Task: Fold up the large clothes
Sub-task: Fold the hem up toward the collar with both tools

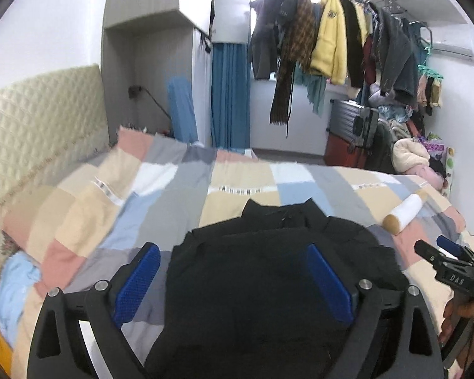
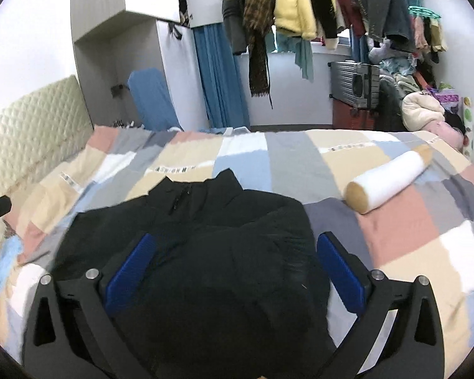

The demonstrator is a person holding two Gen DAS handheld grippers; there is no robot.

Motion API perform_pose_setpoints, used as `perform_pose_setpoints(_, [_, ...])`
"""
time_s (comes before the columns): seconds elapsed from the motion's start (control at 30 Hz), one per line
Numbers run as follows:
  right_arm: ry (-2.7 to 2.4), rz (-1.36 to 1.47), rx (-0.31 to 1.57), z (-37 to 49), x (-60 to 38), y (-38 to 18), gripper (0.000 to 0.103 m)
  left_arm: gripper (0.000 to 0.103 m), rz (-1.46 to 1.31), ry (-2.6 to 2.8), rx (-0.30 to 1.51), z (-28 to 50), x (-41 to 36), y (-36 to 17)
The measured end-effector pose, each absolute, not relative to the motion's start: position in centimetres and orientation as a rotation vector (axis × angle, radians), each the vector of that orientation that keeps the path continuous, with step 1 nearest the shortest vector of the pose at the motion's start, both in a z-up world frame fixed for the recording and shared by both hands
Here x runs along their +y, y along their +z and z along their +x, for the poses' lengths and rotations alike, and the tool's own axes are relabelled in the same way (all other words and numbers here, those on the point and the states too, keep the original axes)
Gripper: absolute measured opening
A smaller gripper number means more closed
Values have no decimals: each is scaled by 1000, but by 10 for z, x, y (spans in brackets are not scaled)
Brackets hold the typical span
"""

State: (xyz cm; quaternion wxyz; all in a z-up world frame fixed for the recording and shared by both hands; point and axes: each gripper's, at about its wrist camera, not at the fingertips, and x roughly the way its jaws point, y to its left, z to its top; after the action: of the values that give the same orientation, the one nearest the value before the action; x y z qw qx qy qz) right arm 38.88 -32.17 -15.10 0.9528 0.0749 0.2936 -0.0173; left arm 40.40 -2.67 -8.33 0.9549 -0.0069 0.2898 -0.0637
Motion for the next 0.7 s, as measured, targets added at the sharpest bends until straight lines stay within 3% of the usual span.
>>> perform_pose_setpoints(0.43, [-70,94,546,265,-340,-76,103,96,66,-212,511,264,-59,6])
perform_pose_setpoints(0.7, [19,131,611,197,-347,-76,103,96,-34,-354,624,192,-65,-9])
